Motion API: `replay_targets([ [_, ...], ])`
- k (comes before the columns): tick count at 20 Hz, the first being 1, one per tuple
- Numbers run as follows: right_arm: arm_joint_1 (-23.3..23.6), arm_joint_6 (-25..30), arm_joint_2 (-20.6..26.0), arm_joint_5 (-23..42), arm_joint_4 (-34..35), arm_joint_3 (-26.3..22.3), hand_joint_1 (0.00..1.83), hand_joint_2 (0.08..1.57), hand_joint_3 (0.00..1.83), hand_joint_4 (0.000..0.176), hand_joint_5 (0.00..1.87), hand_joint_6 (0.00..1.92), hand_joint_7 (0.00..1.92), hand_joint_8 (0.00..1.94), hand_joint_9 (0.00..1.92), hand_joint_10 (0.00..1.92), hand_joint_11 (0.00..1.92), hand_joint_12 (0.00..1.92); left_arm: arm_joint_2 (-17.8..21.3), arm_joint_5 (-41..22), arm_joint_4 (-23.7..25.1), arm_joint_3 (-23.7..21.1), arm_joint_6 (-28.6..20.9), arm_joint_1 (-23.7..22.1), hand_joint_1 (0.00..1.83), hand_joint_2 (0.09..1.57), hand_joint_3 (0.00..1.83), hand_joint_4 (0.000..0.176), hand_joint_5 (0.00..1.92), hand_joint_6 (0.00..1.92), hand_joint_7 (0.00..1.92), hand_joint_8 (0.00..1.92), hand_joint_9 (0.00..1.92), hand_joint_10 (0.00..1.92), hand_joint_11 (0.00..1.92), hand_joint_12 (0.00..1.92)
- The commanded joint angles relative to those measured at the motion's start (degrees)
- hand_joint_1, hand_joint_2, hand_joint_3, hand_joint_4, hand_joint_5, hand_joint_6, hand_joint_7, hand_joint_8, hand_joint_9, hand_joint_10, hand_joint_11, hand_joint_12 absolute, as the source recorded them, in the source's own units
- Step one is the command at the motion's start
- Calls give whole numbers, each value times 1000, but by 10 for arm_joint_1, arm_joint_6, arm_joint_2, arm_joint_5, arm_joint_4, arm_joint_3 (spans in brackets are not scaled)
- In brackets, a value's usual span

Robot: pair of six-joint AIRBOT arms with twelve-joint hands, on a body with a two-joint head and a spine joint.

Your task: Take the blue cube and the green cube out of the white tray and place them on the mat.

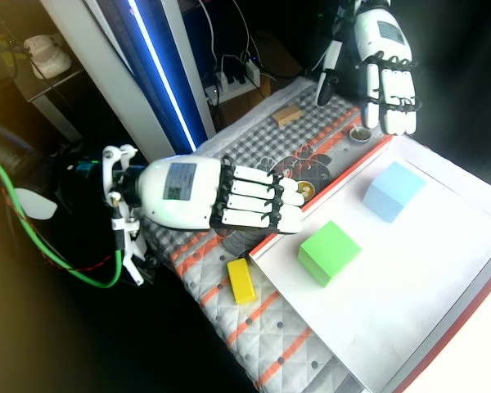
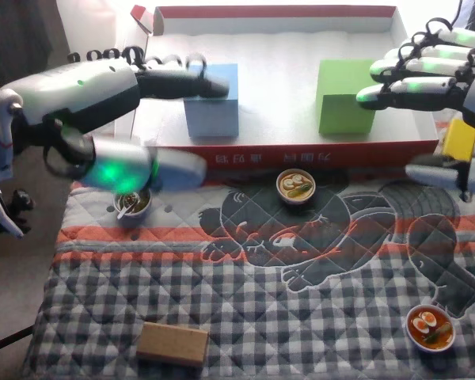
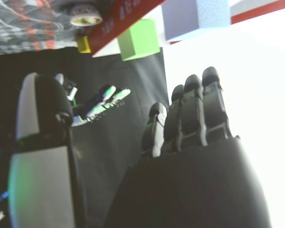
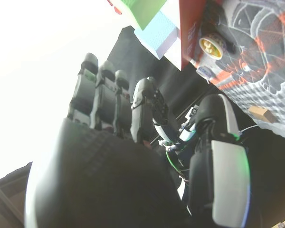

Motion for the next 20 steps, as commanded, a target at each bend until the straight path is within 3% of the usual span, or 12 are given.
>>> replay_targets([
  [1,16,2,-2,74,19,8,741,1238,5,0,470,8,345,7,304,22,0,825,-5,-84,-16,8,-3,-8,240,1277,5,140,412,3,396,2,286,14,0,639],
  [2,31,2,-10,74,21,17,760,1227,0,31,445,2,357,6,300,13,0,760,-15,-87,-28,21,-1,-18,227,1276,1,165,399,0,396,1,304,11,0,658],
  [3,45,2,-17,74,23,25,752,1226,0,38,409,2,355,3,288,4,0,693,-27,-85,-36,35,0,-29,234,1279,1,161,409,3,385,1,307,7,0,691],
  [4,118,2,-82,7,31,94,664,1097,0,128,204,0,172,0,160,0,0,524,-90,-40,-150,102,156,-87,287,1276,0,155,395,3,366,6,268,10,0,531],
  [5,122,2,-86,2,31,98,664,1097,0,128,204,0,172,0,160,0,0,524,-97,-34,-160,110,165,-89,287,1276,0,155,395,3,366,6,268,10,0,531],
  [6,138,2,-105,-27,34,119,699,1068,0,151,185,0,125,0,132,0,0,553,-112,-19,-176,131,171,-96,287,1263,0,167,378,0,354,1,272,9,0,540],
  [9,152,2,-141,-81,50,163,783,1010,0,116,140,1,84,1,76,3,0,474,-161,32,-208,203,171,-105,310,1179,0,176,343,1,325,2,256,2,0,590],
  [11,157,2,-157,-103,55,183,800,984,0,130,128,0,57,0,58,9,0,376,-178,56,-209,227,171,-105,476,1061,0,176,240,0,165,0,147,0,0,348],
  [12,157,3,-162,-109,60,189,808,983,0,151,117,3,95,4,112,15,0,574,-185,65,-209,235,178,-106,556,980,0,176,135,0,18,0,17,0,0,100],
  [15,157,6,-172,-120,66,200,755,974,0,174,97,0,135,3,158,13,0,753,-204,92,-230,250,255,-115,569,910,0,176,62,0,0,0,0,0,0,3],
  [17,157,11,-182,-126,67,210,725,977,0,161,104,2,170,6,187,14,0,821,-212,100,-262,254,314,-115,591,865,0,176,42,0,0,0,0,0,0,0],
  [20,157,22,-194,-128,67,220,771,974,0,174,134,4,199,6,212,12,0,854,-229,120,-268,281,316,-119,541,896,6,176,53,6,0,0,0,0,0,0],
])
